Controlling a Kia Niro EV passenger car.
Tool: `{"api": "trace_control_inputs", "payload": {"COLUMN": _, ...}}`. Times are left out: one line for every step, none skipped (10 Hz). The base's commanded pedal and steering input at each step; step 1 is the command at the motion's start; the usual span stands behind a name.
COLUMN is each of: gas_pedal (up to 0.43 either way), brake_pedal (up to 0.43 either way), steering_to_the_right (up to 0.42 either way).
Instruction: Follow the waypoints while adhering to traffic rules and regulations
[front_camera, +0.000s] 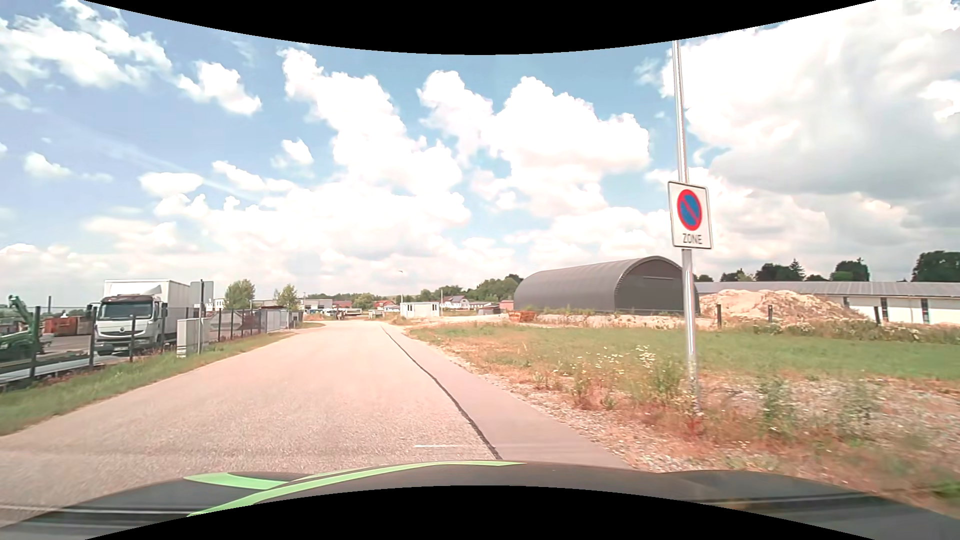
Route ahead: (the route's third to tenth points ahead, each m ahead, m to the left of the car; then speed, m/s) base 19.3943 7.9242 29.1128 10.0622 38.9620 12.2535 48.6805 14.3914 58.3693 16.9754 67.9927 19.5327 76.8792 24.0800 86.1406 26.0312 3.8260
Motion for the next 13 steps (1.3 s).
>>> {"api": "trace_control_inputs", "payload": {"gas_pedal": 0.067, "brake_pedal": 0.000, "steering_to_the_right": -0.270}}
{"api": "trace_control_inputs", "payload": {"gas_pedal": 0.067, "brake_pedal": 0.000, "steering_to_the_right": -0.254}}
{"api": "trace_control_inputs", "payload": {"gas_pedal": 0.067, "brake_pedal": 0.000, "steering_to_the_right": -0.232}}
{"api": "trace_control_inputs", "payload": {"gas_pedal": 0.067, "brake_pedal": 0.000, "steering_to_the_right": -0.216}}
{"api": "trace_control_inputs", "payload": {"gas_pedal": 0.079, "brake_pedal": 0.000, "steering_to_the_right": -0.196}}
{"api": "trace_control_inputs", "payload": {"gas_pedal": 0.079, "brake_pedal": 0.000, "steering_to_the_right": -0.173}}
{"api": "trace_control_inputs", "payload": {"gas_pedal": 0.079, "brake_pedal": 0.000, "steering_to_the_right": -0.147}}
{"api": "trace_control_inputs", "payload": {"gas_pedal": 0.079, "brake_pedal": 0.000, "steering_to_the_right": -0.127}}
{"api": "trace_control_inputs", "payload": {"gas_pedal": 0.087, "brake_pedal": 0.000, "steering_to_the_right": -0.106}}
{"api": "trace_control_inputs", "payload": {"gas_pedal": 0.087, "brake_pedal": 0.000, "steering_to_the_right": -0.091}}
{"api": "trace_control_inputs", "payload": {"gas_pedal": 0.087, "brake_pedal": 0.000, "steering_to_the_right": -0.077}}
{"api": "trace_control_inputs", "payload": {"gas_pedal": 0.087, "brake_pedal": 0.000, "steering_to_the_right": -0.063}}
{"api": "trace_control_inputs", "payload": {"gas_pedal": 0.087, "brake_pedal": 0.000, "steering_to_the_right": -0.053}}
